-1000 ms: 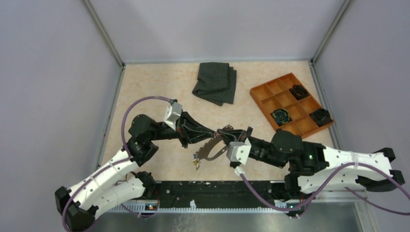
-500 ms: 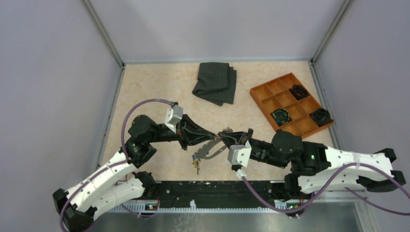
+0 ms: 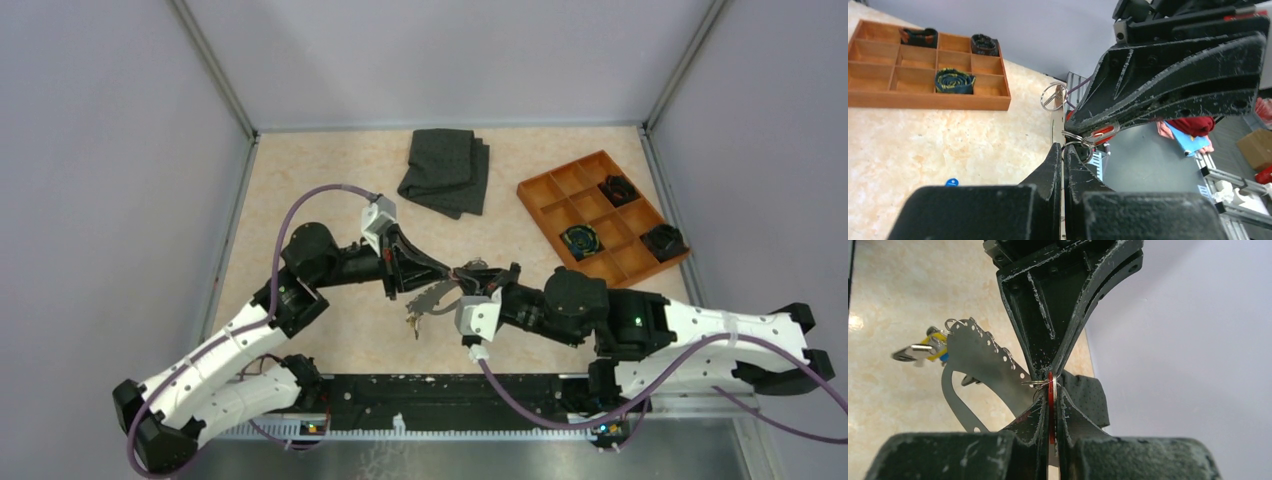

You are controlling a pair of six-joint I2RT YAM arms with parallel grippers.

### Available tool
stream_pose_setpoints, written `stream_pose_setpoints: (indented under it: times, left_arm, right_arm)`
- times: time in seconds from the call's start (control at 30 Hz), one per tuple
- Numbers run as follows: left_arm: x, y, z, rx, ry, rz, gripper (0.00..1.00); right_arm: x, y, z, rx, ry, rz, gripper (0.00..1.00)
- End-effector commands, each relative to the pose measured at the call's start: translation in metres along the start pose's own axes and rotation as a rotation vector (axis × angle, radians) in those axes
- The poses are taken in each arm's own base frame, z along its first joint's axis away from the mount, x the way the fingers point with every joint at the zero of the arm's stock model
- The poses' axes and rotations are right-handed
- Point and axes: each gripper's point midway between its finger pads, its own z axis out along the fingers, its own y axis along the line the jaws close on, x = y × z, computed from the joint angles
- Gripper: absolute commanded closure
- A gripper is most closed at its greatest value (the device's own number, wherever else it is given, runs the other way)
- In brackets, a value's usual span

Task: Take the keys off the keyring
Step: Remove the key from the keyring.

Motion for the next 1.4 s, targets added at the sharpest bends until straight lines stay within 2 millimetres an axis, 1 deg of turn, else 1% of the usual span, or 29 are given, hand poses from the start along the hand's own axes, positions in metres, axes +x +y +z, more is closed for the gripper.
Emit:
stream_pose_setpoints:
  times: [0.0, 0.1, 0.27, 0.53, 0.63, 0.8, 1.0, 1.13, 1.17, 1.3, 1.37]
  left_arm:
    - [-0.024, 0.007, 0.003, -0.057, -0.06, -0.075, 1.0]
    - [-0.022, 0.016, 0.003, -0.083, -0.065, -0.158, 1.0]
    - [-0.021, 0.018, 0.003, -0.058, -0.082, -0.269, 1.0]
    - [-0.016, 0.03, 0.0, -0.061, -0.084, -0.457, 1.0]
    - [-0.013, 0.03, -0.001, -0.052, -0.082, -0.461, 1.0]
    - [-0.006, 0.039, -0.001, -0.089, -0.066, -0.438, 1.0]
    - [0.005, 0.054, -0.003, -0.164, -0.054, -0.42, 1.0]
    - [0.008, 0.06, -0.005, -0.195, -0.055, -0.4, 0.85]
    - [0.008, 0.061, -0.005, -0.201, -0.058, -0.39, 0.8]
    - [0.005, 0.061, -0.008, -0.21, -0.071, -0.34, 0.75]
    - [0.001, 0.059, -0.01, -0.204, -0.081, -0.287, 0.75]
  right_arm:
    - [-0.007, -0.011, -0.003, 0.029, 0.005, -0.015, 1.0]
    - [-0.005, -0.01, -0.002, 0.025, 0.018, -0.023, 1.0]
    - [0.002, -0.004, 0.001, 0.01, 0.056, -0.048, 1.0]
    - [0.008, 0.002, 0.005, -0.003, 0.084, -0.073, 1.0]
    - [0.007, -0.002, 0.006, 0.014, 0.089, -0.079, 1.0]
    - [0.006, -0.012, 0.006, 0.057, 0.098, -0.085, 1.0]
    - [-0.006, -0.019, 0.005, 0.063, 0.058, -0.066, 1.0]
    - [-0.013, -0.023, 0.003, 0.074, 0.024, -0.054, 1.0]
    - [-0.015, -0.025, 0.003, 0.078, 0.015, -0.05, 1.0]
    - [-0.02, -0.028, 0.0, 0.084, -0.009, -0.034, 1.0]
    - [-0.022, -0.029, -0.002, 0.086, -0.021, -0.025, 1.0]
